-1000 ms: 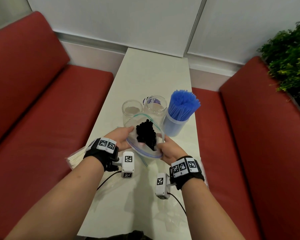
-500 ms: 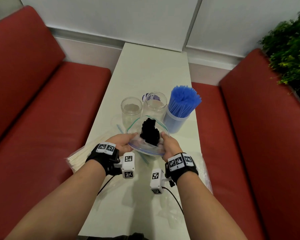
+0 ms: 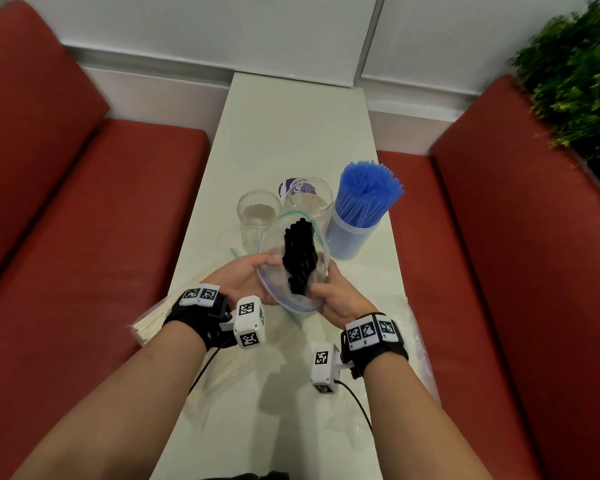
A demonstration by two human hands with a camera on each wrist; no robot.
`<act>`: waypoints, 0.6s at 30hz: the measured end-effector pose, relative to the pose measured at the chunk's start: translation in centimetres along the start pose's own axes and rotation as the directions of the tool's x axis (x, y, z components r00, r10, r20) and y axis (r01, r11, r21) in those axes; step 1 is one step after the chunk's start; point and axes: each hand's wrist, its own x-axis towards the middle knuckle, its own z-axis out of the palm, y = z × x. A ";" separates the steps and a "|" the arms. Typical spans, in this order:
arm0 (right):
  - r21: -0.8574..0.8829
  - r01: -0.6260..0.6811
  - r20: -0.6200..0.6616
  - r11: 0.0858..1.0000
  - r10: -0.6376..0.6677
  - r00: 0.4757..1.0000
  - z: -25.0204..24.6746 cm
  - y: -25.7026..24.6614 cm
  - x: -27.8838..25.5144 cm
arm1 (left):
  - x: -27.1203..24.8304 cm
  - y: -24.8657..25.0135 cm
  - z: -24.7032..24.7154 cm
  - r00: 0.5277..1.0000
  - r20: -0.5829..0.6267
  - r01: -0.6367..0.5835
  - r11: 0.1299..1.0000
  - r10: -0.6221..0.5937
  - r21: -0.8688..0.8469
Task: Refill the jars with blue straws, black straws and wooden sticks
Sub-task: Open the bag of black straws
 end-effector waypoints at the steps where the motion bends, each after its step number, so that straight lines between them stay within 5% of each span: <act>1: -0.031 -0.004 0.007 1.000 0.004 1.000 0.0 -0.1 0.0 | 0.1 0.1 -0.2 1.000 -0.004 -0.026 1.000 0.026 0.002; 10: -0.387 -0.031 0.001 0.921 0.034 0.999 -1.1 -1.0 2.1 | 1.8 -0.6 -0.2 0.973 -0.182 -0.175 0.968 0.142 -0.178; 18: -0.497 0.012 -0.090 0.868 -0.066 0.994 -2.4 1.0 3.9 | 2.2 -2.1 2.3 0.951 -0.141 -0.254 0.955 0.276 0.155</act>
